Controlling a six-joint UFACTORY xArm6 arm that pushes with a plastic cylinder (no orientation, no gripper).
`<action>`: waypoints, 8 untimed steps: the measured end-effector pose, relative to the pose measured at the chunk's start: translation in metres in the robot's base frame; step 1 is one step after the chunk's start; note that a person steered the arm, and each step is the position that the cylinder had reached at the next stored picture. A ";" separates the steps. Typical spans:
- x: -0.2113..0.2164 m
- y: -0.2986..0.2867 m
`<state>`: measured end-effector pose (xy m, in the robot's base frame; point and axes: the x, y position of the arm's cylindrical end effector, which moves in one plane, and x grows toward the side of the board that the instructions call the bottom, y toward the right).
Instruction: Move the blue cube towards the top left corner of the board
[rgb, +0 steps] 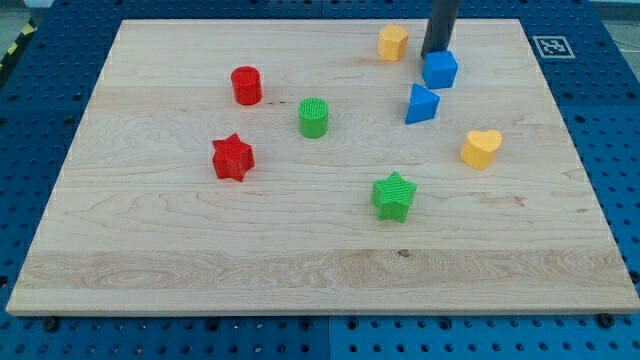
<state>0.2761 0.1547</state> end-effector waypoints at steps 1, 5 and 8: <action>-0.003 0.045; 0.085 -0.031; 0.081 0.049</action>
<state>0.3571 0.2037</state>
